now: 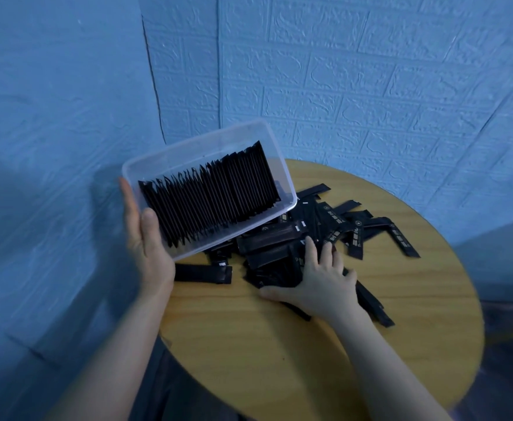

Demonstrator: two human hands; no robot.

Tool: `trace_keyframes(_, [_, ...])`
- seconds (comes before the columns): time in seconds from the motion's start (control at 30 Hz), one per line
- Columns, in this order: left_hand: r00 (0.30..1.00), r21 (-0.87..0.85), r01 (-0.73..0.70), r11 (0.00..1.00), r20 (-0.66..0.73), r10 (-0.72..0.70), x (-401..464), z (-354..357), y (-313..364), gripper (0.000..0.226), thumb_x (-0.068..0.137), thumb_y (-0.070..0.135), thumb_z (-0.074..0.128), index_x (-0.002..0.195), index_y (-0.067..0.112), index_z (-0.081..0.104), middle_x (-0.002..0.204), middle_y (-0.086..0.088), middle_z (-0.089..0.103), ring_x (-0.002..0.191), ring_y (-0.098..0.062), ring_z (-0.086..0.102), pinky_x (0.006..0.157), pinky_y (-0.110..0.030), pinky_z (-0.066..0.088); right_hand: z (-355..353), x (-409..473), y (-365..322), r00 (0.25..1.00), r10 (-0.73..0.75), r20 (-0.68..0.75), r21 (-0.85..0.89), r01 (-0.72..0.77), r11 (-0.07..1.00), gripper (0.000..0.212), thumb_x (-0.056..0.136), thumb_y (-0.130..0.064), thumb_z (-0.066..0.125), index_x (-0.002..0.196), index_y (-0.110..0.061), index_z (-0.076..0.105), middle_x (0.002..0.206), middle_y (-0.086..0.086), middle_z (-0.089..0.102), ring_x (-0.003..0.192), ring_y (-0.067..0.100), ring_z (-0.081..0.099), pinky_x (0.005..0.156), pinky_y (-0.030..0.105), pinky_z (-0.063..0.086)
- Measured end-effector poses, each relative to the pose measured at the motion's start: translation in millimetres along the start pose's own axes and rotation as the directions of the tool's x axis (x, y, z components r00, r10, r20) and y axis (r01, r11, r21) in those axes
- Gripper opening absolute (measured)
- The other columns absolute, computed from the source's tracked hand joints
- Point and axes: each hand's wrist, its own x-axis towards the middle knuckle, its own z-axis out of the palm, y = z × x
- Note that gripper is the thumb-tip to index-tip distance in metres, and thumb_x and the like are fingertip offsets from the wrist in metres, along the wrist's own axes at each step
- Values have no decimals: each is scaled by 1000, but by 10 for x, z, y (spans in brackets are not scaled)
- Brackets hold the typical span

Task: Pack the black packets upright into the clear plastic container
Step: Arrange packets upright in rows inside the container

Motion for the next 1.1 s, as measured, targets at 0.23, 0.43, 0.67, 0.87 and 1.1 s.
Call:
trace_keyframes(0.23, [1000,18,14,1000,16,-15,0,-6,2,47,106,25,33,146,44,18,162,4,18,149,-10,16,123,-39,13,32,-55,294,955,-199,-221,-60,190,980,84,85,-70,44,152,-32,11,154,0,26,139,23,26,108,41,28])
trace_keyframes(0.43, [999,16,-2,1000,38,1,-10,0,-1,50,106,23,33,149,36,12,158,15,18,149,-9,16,123,-34,13,-23,-96,350,946,-213,-244,40,229,973,87,84,-34,61,152,-29,6,139,0,38,124,21,37,97,34,39])
trace_keyframes(0.67, [998,28,-14,1000,58,12,-21,-1,21,49,106,24,32,149,38,14,149,38,18,147,2,13,122,-29,12,-123,-87,430,953,-211,-219,204,256,945,90,80,-19,67,149,-34,11,120,0,54,93,20,55,58,26,43])
trace_keyframes(0.87, [999,38,5,999,40,-7,-3,-4,14,48,105,28,33,148,41,15,147,42,19,146,4,14,122,-31,12,-262,-114,613,931,-138,-336,561,316,765,76,80,-1,64,139,-37,33,94,-14,60,70,15,61,59,27,49])
trace_keyframes(1.1, [998,40,-14,999,58,12,-17,0,-4,49,105,28,33,148,39,14,149,39,20,146,3,14,122,-29,12,-309,-113,600,868,-44,-494,773,462,435,64,83,0,71,132,-31,46,100,-10,65,87,-1,64,71,13,50])
